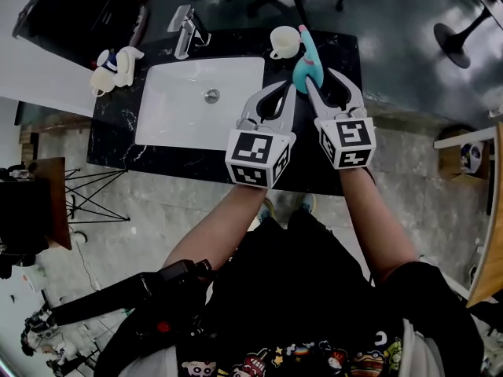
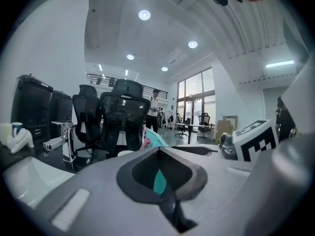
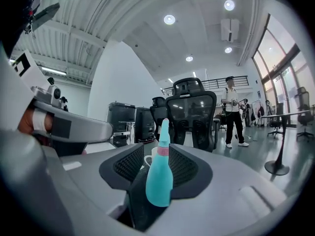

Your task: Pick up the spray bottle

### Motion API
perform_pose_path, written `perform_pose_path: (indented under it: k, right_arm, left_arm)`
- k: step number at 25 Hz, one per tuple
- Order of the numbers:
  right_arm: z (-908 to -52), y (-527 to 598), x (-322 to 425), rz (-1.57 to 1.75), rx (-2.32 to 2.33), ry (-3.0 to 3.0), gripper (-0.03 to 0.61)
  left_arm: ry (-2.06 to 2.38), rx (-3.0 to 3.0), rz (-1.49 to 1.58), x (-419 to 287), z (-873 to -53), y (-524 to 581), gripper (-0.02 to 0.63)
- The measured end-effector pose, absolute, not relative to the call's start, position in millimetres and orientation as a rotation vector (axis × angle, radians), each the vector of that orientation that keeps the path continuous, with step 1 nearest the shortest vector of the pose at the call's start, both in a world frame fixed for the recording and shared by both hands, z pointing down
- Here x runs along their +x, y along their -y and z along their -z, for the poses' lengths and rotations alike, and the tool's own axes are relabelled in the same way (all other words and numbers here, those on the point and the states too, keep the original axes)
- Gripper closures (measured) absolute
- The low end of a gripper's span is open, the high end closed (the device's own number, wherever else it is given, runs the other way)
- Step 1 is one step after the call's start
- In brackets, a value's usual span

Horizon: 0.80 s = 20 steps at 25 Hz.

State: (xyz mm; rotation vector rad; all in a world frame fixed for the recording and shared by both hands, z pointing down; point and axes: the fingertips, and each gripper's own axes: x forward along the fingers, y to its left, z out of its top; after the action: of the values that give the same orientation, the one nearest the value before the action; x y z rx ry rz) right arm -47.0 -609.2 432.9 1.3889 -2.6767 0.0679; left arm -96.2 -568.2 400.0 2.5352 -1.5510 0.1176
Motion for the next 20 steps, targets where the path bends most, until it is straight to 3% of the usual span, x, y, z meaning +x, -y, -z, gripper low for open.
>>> perform_pose_path:
  k: [7, 20]
  right_arm:
    - [-454, 640, -55, -0.084, 1.401, 2.648, 0.344]
    - [-456, 672, -73, -0.086, 1.375, 2.669, 0.341]
  left_arm:
    - [1.572, 2.481, -0.131, -107, -422, 587, 0.614]
    - [1.595, 2.422, -0.133, -122, -431, 610, 0.614]
